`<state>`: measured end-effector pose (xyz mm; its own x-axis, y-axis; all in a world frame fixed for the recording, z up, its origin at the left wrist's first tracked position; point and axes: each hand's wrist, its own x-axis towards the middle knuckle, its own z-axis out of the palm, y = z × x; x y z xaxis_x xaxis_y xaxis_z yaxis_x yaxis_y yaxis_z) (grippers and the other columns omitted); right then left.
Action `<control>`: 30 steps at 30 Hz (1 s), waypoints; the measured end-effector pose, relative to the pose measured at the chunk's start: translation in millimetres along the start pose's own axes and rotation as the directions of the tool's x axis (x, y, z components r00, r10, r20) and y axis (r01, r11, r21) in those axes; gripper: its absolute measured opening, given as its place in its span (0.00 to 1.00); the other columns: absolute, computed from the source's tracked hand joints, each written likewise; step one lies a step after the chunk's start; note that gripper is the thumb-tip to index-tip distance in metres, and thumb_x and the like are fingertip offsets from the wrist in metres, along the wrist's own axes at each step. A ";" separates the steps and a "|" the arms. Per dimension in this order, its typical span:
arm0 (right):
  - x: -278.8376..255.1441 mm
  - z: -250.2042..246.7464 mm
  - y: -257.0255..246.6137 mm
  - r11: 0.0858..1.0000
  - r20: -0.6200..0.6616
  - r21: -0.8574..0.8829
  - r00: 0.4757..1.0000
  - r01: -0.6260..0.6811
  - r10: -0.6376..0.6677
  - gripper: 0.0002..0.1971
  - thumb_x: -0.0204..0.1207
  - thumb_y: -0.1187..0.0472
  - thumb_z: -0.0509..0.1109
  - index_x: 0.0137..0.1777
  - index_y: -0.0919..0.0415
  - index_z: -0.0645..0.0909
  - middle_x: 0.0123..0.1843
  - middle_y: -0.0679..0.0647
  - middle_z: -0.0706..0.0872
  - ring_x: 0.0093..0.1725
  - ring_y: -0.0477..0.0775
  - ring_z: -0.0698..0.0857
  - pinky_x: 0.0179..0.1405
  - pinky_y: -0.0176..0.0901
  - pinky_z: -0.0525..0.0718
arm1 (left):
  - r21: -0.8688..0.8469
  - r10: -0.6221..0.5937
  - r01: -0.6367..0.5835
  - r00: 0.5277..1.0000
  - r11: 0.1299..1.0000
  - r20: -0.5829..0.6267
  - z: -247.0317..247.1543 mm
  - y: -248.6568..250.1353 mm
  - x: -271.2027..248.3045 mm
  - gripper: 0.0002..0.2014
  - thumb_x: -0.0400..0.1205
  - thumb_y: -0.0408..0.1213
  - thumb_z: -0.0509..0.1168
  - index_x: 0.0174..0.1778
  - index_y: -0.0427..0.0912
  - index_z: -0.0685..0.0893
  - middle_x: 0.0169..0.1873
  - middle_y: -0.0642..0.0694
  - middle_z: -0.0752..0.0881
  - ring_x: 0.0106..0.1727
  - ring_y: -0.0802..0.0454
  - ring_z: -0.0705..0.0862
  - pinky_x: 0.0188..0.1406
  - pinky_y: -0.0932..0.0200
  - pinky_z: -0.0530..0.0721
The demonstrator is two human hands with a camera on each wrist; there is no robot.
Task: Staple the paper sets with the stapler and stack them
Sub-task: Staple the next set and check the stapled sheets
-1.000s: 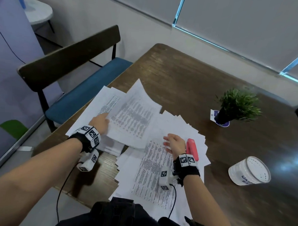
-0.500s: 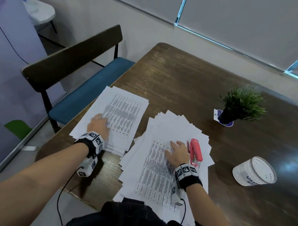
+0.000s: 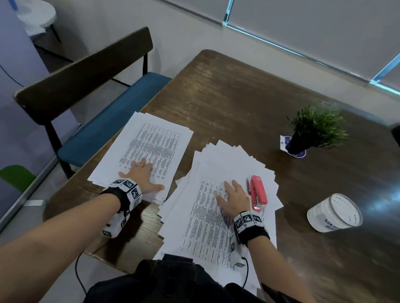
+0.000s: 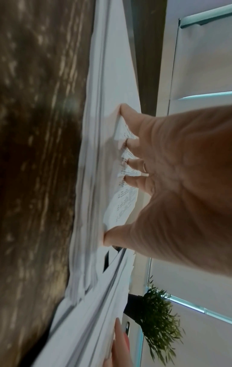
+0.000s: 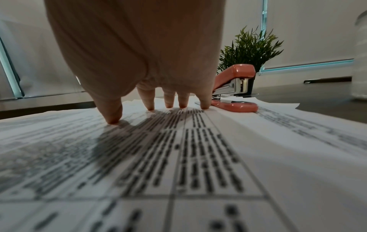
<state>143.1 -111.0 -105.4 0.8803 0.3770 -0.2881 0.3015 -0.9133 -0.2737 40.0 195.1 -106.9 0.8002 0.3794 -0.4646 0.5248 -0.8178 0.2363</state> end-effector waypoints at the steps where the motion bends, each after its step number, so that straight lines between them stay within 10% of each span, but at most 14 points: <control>1: 0.3 0.4 0.1 1.000 0.006 -0.001 1.000 -0.002 0.002 0.35 0.82 0.40 0.62 0.85 0.50 0.57 0.87 0.51 0.52 0.86 0.55 0.52 0.81 0.65 0.58 | -0.005 -0.014 0.014 1.000 1.000 0.003 -0.6 0.4 -0.2 0.51 0.72 0.70 0.65 0.85 0.48 0.53 0.86 0.48 0.44 0.85 0.39 0.44 0.72 0.19 0.57; 6: 9.5 -18.2 1.2 0.995 0.034 0.095 0.999 -0.012 0.009 0.29 0.81 0.48 0.66 0.80 0.56 0.67 0.82 0.55 0.68 0.79 0.56 0.69 0.78 0.58 0.68 | -0.004 0.031 -0.031 0.991 0.999 -0.131 -5.9 22.7 -6.1 0.27 0.74 0.53 0.70 0.66 0.45 0.79 0.72 0.44 0.71 0.73 0.43 0.71 0.73 0.33 0.67; 11: 14.0 -53.5 11.4 0.997 -0.263 0.040 0.962 -0.062 0.070 0.22 0.82 0.52 0.63 0.75 0.53 0.75 0.71 0.54 0.80 0.72 0.58 0.76 0.72 0.58 0.73 | -0.065 0.306 -0.331 0.919 0.941 -0.249 5.7 64.5 -16.3 0.12 0.82 0.40 0.66 0.60 0.45 0.85 0.71 0.47 0.75 0.66 0.48 0.79 0.69 0.48 0.75; 19: 8.8 -40.9 47.5 0.933 -0.223 0.183 0.911 -0.311 0.348 0.18 0.84 0.58 0.62 0.69 0.67 0.71 0.66 0.67 0.75 0.65 0.69 0.78 0.62 0.58 0.78 | -0.045 0.466 -0.470 0.881 0.881 -0.083 24.0 102.4 -29.0 0.15 0.82 0.40 0.65 0.64 0.45 0.82 0.72 0.48 0.73 0.72 0.51 0.74 0.72 0.50 0.74; 23: 2.2 -31.8 50.4 0.908 -0.245 0.279 0.892 -0.312 0.381 0.16 0.81 0.66 0.63 0.66 0.67 0.68 0.61 0.69 0.78 0.58 0.71 0.80 0.56 0.58 0.79 | -0.087 0.424 -0.431 0.902 0.898 -0.087 25.4 106.3 -33.7 0.32 0.79 0.48 0.71 0.76 0.40 0.72 0.78 0.43 0.65 0.79 0.45 0.66 0.79 0.49 0.66; 30: -10.9 -28.0 51.6 0.801 -0.057 0.362 0.846 -0.477 0.530 0.28 0.84 0.44 0.61 0.69 0.70 0.68 0.64 0.70 0.81 0.64 0.70 0.81 0.59 0.52 0.78 | -0.063 0.366 -0.371 0.927 0.926 -0.080 25.6 107.1 -28.1 0.44 0.71 0.57 0.76 0.79 0.42 0.68 0.78 0.44 0.63 0.79 0.47 0.65 0.77 0.50 0.68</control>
<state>159.4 -166.5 -90.7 0.9256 -0.1743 -0.3361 -0.3112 -0.8557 -0.4135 66.3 85.8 -90.3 0.9574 0.0869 -0.2755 0.2073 -0.8709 0.4455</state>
